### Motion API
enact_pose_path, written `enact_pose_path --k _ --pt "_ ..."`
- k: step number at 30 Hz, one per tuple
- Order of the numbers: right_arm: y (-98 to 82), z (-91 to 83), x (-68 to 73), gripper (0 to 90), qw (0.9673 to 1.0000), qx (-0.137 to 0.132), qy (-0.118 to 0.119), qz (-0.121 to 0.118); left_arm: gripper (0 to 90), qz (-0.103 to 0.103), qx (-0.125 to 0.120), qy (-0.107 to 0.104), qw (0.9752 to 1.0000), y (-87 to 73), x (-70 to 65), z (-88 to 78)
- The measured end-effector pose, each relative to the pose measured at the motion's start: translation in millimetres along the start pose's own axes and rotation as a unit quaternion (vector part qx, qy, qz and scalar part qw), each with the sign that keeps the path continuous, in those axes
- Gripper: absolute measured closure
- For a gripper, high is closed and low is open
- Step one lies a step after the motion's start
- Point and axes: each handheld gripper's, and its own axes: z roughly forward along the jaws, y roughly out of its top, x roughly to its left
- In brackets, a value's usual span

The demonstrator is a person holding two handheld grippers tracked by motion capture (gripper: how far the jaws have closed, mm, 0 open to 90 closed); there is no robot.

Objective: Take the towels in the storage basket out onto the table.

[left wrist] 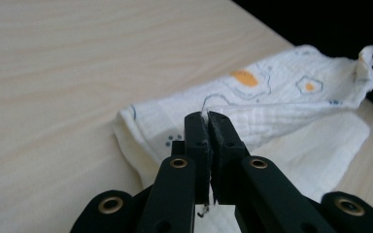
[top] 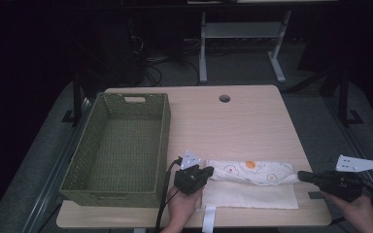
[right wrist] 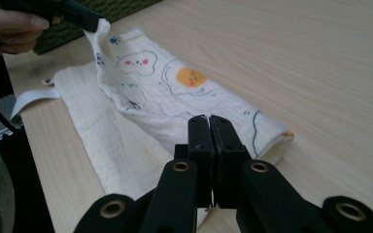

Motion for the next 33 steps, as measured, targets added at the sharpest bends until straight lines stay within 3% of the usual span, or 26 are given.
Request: enact_pose_path --k 7,10,13,15,18,21,23,25,27,28,29,32,33 --pt "-16.3 9.6 5.5 87.8 0.9997 0.021 0.006 0.004 86.9 0.003 0.016 -0.005 0.9999 -14.9 -2.7 -5.8" --pt "-21.1 13.0 7.2 87.7 0.9995 0.028 0.010 0.009 86.0 0.014 0.026 -0.003 0.9995 -17.3 -5.3 -8.3" --pt "-25.1 14.9 10.1 87.3 0.9993 0.034 0.013 0.007 83.0 0.004 0.032 -0.017 0.9993 -19.6 -6.5 -10.6" --pt "-27.3 13.4 11.0 86.0 0.9993 0.032 0.017 0.006 77.8 -0.004 0.034 -0.035 0.9988 -21.8 -7.7 -14.4" --pt "-26.5 5.9 11.5 76.9 0.9994 0.016 0.030 0.012 67.6 0.002 0.028 -0.042 0.9987 -23.2 -12.3 -23.6" --pt "-21.7 -1.4 12.9 76.3 0.9995 0.004 0.031 0.009 66.2 0.013 0.022 -0.043 0.9988 -18.9 -15.6 -27.8" --pt "-18.4 1.1 13.6 77.9 0.9995 0.009 0.030 0.005 69.1 0.020 0.029 -0.046 0.9984 -14.4 -15.6 -22.2" --pt "-17.6 10.0 14.9 78.6 0.9990 0.029 0.033 -0.001 74.0 0.024 0.049 -0.055 0.9970 -11.6 -16.2 -12.4" --pt "-19.4 21.1 19.2 76.9 0.9972 0.058 0.045 -0.014 74.0 0.043 0.084 -0.073 0.9929 -11.5 -19.3 -4.2" --pt "-20.6 23.7 21.1 75.4 0.9968 0.064 0.046 -0.017 72.7 0.054 0.089 -0.068 0.9922 -12.8 -21.8 -2.0" --pt "-21.8 25.5 22.5 74.0 0.9963 0.068 0.049 -0.020 71.2 0.070 0.106 -0.066 0.9896 -14.9 -23.9 1.1" --pt "-27.7 30.1 26.5 71.5 0.9945 0.080 0.059 -0.031 69.5 0.081 0.137 -0.067 0.9849 -20.0 -19.2 5.4" --pt "-30.6 32.5 27.1 70.7 0.9935 0.087 0.064 -0.036 68.7 0.075 0.141 -0.067 0.9848 -21.2 -18.3 6.1"
